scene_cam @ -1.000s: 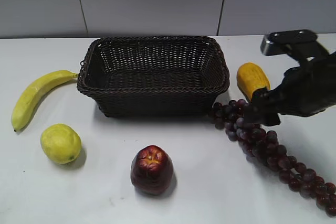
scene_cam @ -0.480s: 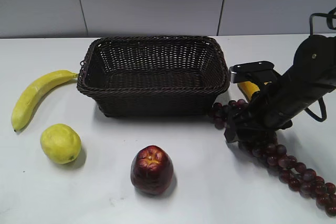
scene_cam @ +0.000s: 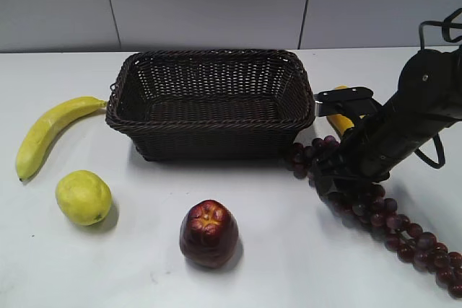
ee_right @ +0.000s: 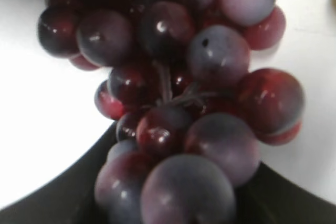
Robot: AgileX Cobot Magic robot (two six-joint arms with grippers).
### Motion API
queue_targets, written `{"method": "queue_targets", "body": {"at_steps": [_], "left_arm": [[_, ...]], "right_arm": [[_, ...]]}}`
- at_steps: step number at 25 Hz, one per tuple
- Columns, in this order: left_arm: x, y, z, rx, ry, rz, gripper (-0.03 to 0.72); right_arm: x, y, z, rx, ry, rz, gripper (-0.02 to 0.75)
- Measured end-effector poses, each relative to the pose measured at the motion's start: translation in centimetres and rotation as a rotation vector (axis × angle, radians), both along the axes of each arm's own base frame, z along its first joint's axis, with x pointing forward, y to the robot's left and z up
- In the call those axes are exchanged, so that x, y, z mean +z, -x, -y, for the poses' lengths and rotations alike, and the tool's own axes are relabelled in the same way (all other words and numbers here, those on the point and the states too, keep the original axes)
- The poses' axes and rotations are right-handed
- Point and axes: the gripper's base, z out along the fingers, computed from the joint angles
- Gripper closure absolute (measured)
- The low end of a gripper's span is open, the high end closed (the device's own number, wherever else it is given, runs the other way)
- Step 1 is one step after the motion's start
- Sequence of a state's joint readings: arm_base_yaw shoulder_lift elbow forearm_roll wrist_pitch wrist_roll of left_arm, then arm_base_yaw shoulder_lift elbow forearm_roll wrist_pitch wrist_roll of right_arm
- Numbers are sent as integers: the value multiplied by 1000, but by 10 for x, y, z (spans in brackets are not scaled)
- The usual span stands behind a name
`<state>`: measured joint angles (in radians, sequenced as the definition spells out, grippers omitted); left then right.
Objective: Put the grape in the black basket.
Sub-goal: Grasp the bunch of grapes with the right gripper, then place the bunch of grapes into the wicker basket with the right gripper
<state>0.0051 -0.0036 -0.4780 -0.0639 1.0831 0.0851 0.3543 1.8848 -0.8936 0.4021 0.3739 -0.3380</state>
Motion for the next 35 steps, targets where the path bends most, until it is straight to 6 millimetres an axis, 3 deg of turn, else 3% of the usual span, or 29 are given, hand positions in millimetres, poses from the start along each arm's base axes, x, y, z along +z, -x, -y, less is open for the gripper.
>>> {"method": "queue_targets", "body": {"at_steps": [5, 8, 14, 19, 24, 28, 32, 35], "left_arm": [[0, 0, 0, 0, 0, 0, 455], [0, 0, 0, 0, 0, 0, 455], [0, 0, 0, 0, 0, 0, 455], [0, 0, 0, 0, 0, 0, 455], [0, 0, 0, 0, 0, 0, 455], [0, 0, 0, 0, 0, 0, 455], [0, 0, 0, 0, 0, 0, 455], [0, 0, 0, 0, 0, 0, 455]], "right_arm": [[12, 4, 0, 12, -13, -13, 409], [38, 12, 0, 33, -39, -3, 416], [117, 34, 2, 116, -103, 48, 419], [188, 35, 1, 144, -167, 240, 425], [249, 16, -6, 152, -224, 428, 428], [280, -8, -19, 163, -265, 517, 428], [288, -39, -35, 162, -326, 541, 428], [279, -64, -52, 187, -350, 536, 437]]}}
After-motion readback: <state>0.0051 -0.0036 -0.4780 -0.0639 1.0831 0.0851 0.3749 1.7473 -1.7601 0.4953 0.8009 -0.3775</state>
